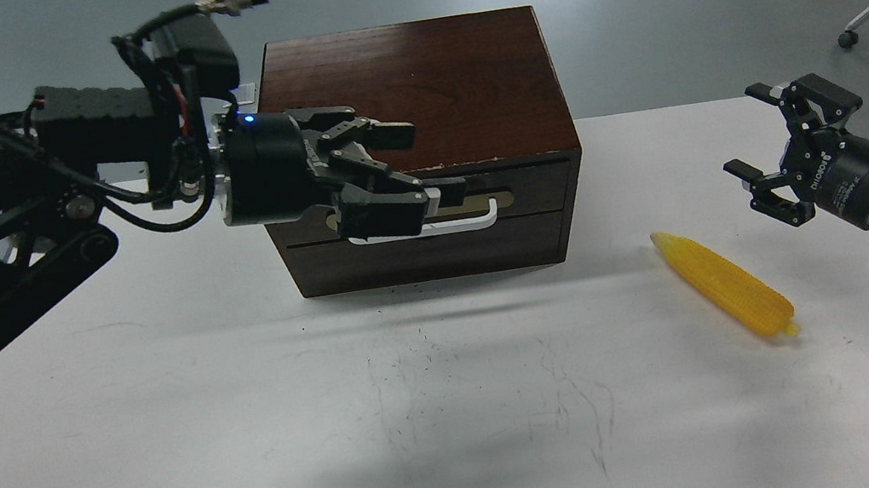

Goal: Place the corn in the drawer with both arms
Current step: 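Lower the left gripper and hook the white drawer handle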

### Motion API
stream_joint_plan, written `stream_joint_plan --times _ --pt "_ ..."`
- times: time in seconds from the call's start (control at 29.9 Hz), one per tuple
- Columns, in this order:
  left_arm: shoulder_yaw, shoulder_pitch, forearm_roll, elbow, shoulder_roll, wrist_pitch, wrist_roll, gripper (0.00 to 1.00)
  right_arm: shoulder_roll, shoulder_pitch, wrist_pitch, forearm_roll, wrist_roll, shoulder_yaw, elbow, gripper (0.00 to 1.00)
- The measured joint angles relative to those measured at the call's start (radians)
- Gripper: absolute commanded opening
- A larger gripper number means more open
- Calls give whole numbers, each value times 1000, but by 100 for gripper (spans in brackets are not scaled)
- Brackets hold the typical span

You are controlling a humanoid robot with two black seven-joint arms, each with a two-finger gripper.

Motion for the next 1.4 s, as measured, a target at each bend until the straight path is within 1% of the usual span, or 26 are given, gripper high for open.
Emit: stream_joint_plan --times 0.07,0.13,0.3,0.47,0.7,1.4 --pt "96 -74 51 36 -41 0 1 99 1 0 0 0 0 1 0 100" --pt "161 -120 96 73 -81 0 1 99 1 0 0 0 0 1 0 100" --pt "252 -161 208 170 -160 0 1 99 0 0 0 0 0 2 -1 100" --pt "290 -163 247 213 -190 0 1 99 -6 0 0 0 0 2 -1 100" --pt "338 -159 255 237 -202 0 1 99 -7 -1 0 0 0 2 -1 100" --pt "377 -144 256 296 -215 0 1 99 -7 -1 0 0 0 2 -3 100"
